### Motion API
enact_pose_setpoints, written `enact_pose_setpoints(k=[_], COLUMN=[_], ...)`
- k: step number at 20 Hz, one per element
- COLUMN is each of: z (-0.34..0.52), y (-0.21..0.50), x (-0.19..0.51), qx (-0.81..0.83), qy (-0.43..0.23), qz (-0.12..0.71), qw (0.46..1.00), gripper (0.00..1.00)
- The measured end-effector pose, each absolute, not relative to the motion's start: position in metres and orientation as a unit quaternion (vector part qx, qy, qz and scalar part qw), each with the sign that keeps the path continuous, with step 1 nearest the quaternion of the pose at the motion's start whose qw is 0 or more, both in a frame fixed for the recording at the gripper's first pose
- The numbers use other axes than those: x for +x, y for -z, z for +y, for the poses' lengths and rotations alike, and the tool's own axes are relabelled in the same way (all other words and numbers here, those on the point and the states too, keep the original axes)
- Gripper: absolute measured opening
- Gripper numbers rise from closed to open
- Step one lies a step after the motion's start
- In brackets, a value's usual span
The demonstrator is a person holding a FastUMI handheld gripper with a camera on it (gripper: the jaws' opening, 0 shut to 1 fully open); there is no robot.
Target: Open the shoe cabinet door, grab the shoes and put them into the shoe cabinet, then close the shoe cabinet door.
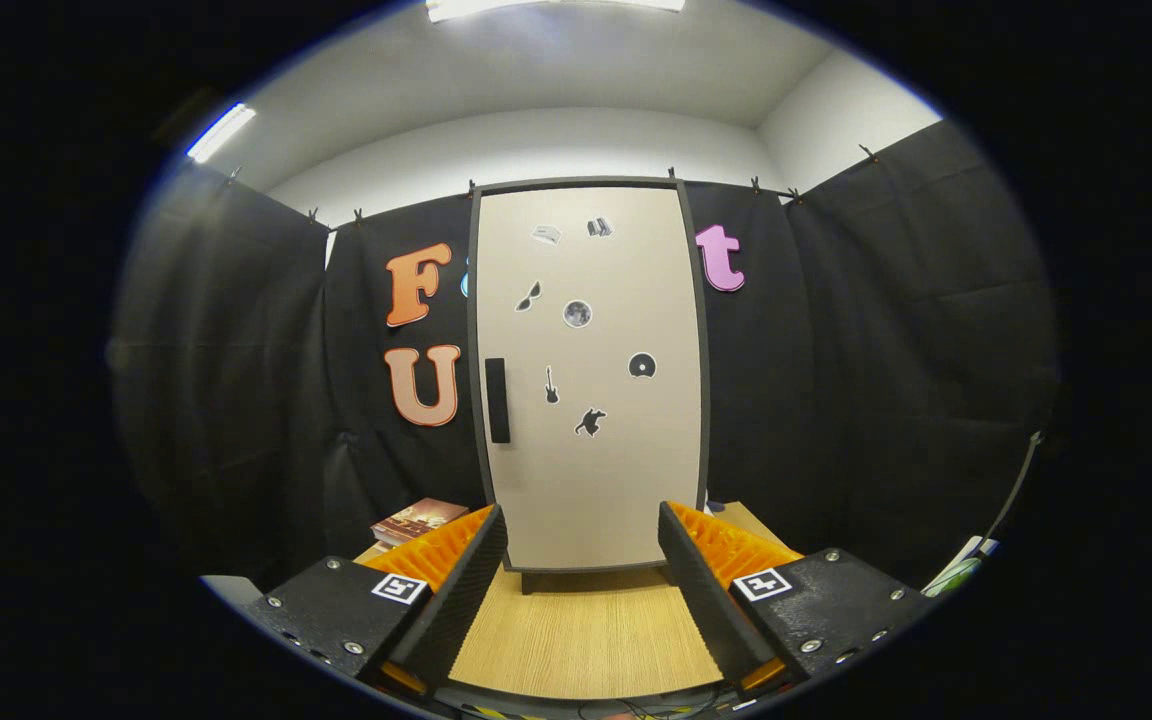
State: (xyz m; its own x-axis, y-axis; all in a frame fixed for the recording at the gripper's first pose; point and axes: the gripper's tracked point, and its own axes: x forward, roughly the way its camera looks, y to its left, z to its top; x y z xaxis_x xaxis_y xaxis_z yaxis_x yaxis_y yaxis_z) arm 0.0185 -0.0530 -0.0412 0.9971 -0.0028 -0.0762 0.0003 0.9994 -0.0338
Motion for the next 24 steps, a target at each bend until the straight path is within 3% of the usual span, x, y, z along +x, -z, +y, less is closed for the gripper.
enact_pose_setpoints(k=[24], z=[-0.0494], y=[0.0352], x=[0.0172], qx=[-0.021], qy=[-0.004], qz=[0.029], qw=[0.999], gripper=[0.96])
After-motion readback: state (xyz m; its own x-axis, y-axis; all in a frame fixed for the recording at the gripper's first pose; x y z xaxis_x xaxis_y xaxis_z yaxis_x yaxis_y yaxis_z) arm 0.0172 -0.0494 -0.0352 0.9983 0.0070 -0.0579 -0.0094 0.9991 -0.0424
